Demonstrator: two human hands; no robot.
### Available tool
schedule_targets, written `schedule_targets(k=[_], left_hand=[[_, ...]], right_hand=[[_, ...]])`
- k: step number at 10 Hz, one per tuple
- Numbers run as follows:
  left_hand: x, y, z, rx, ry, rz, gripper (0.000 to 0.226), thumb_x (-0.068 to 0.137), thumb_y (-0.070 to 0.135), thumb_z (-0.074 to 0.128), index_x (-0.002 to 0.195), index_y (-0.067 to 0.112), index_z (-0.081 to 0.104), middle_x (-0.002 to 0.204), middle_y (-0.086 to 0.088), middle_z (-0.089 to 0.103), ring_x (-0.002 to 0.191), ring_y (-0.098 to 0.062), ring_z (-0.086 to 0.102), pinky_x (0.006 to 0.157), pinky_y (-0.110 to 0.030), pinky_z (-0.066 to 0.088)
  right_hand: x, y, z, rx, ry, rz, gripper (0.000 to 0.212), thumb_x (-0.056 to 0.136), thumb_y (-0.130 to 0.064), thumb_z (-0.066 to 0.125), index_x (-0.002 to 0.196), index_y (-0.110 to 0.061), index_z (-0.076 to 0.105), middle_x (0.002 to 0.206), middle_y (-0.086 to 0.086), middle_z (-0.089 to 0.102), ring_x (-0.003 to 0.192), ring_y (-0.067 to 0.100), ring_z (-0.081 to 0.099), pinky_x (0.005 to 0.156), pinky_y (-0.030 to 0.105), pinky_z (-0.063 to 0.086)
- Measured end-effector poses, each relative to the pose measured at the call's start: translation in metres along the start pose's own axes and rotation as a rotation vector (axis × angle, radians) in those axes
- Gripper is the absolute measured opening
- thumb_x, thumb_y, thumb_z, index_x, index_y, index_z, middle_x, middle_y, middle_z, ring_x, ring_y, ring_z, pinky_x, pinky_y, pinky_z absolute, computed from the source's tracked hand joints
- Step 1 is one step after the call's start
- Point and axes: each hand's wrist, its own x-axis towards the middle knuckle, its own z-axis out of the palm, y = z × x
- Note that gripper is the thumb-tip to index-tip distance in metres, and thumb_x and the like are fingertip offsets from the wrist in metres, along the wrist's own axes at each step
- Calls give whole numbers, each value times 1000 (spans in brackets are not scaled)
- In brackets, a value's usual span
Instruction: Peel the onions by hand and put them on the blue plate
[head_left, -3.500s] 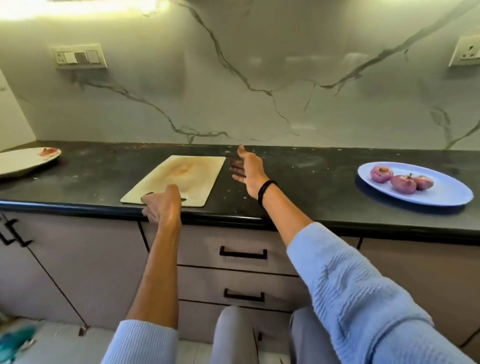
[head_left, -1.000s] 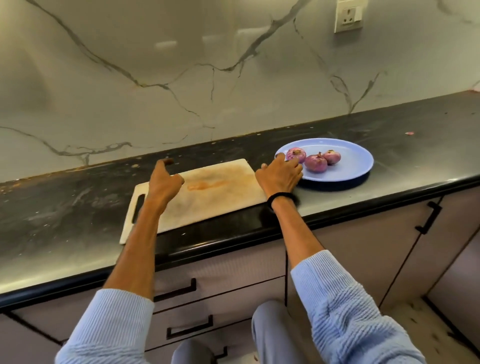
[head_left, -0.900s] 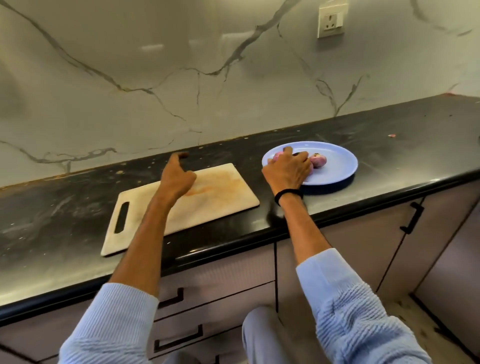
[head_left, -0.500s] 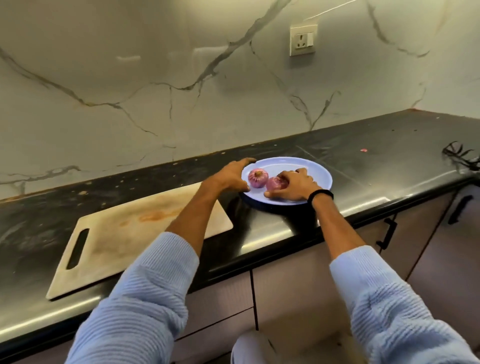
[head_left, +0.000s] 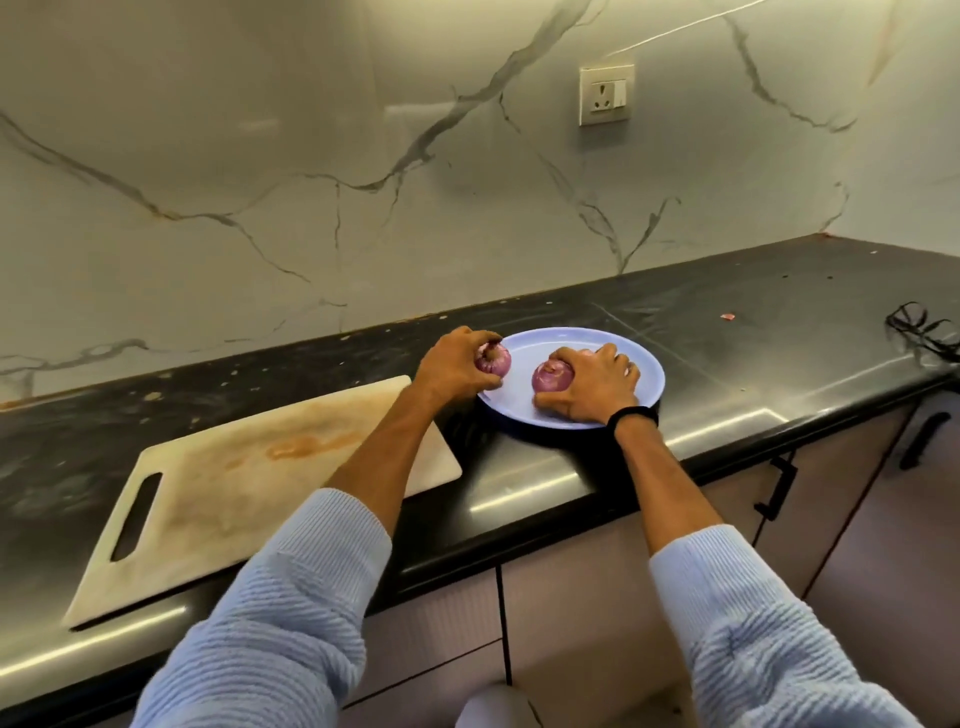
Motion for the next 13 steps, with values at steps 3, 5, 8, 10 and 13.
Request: schedule_targets(k=[3,5,8,10,13], left_hand=[[-123,-93,-84,74,224,-205,71,72,42,87,135,30,57,120,0,62,107,-17,59,97,-39,53],[-207,-146,-124,103,296,-403,68,70,39,88,132,27,62,123,-2,64,107,-18,61,96,-36,52],[-243,-163,-128,-28,320,-394,69,80,34,82,142,23,53,136,-3,59,118,-17,57,104,-33,48],[-246,-160,-123,-54,312,-393,72,84,39,78,147,25,46,143,-3,55,126,-19,55,110,-39,44],[-241,-155,-123,-11,218,-534,93,84,43,77,157,18,25,154,-13,41,138,-28,44,116,-42,37]], right_hand=[[-15,-95,19,110,40,-238,78,69,-75,71,135,-40,48,134,17,44,127,40,38,111,56,28],[-32,-191,60,121,-156,-451,77,67,-76,71,133,-43,49,136,17,38,128,42,37,115,59,22],[-40,-230,91,143,-311,-503,76,68,-82,65,133,-47,49,148,9,35,138,37,33,117,64,16],[-50,-224,90,189,-317,-497,88,68,-81,67,144,-45,40,163,9,19,149,35,18,118,62,11],[-62,-230,69,240,-255,-445,85,74,-75,67,144,-34,44,153,12,33,138,37,39,114,59,31]])
